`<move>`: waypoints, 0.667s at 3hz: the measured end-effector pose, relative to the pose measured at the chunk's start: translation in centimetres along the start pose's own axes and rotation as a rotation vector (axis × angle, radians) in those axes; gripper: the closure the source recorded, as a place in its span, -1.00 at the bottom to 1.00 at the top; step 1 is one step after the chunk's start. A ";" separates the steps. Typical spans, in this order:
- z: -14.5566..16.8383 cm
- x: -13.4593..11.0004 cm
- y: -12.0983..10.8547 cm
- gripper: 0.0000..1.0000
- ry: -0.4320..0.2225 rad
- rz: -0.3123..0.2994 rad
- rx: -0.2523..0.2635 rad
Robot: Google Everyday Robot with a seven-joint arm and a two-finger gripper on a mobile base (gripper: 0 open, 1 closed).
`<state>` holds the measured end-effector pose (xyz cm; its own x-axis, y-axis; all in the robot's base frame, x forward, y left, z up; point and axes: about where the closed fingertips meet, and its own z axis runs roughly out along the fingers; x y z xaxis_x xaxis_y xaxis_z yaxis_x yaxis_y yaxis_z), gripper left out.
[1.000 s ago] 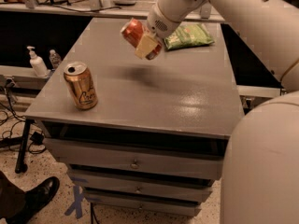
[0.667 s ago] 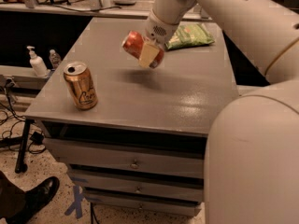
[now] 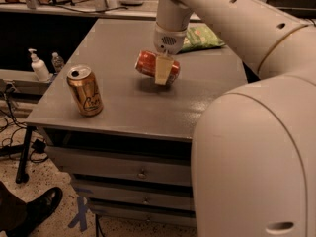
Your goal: Knock coke can over
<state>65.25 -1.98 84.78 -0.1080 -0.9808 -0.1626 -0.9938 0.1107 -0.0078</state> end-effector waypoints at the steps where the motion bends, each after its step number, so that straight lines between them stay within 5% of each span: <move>1: 0.5 0.7 0.4 1.00 0.058 -0.022 -0.030; 2: 1.1 1.0 0.7 0.66 0.089 -0.042 -0.051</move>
Offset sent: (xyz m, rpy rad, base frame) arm -0.0253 -0.0185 -0.0124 -0.1451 0.1263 0.0808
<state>64.51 -2.69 83.55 -0.0663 -0.9950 -0.0751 -0.9973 0.0636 0.0378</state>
